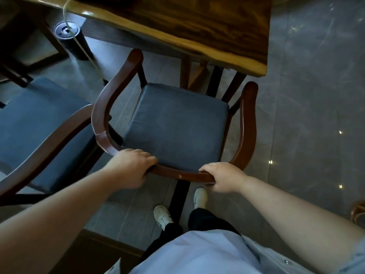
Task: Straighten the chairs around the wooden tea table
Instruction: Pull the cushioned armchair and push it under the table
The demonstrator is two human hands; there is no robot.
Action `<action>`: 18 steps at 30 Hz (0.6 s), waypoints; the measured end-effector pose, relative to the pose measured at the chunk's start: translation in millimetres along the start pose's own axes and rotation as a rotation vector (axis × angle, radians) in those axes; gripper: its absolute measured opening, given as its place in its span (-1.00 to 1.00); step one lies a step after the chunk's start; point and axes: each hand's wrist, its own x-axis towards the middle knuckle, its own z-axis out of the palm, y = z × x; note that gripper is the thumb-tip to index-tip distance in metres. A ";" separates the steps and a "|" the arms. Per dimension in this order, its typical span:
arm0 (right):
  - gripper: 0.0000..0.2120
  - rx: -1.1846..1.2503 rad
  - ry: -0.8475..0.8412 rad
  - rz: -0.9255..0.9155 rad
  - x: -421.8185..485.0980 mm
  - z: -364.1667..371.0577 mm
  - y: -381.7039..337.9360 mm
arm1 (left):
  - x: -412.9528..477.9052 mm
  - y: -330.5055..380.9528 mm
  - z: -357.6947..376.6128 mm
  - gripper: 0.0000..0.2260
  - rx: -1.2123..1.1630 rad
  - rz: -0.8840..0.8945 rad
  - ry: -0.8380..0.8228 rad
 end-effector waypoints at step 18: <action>-0.76 -0.511 -0.410 -0.213 34.3 -47.9 76.3 | 25.8 57.9 11.0 -0.66 0.039 -0.190 0.181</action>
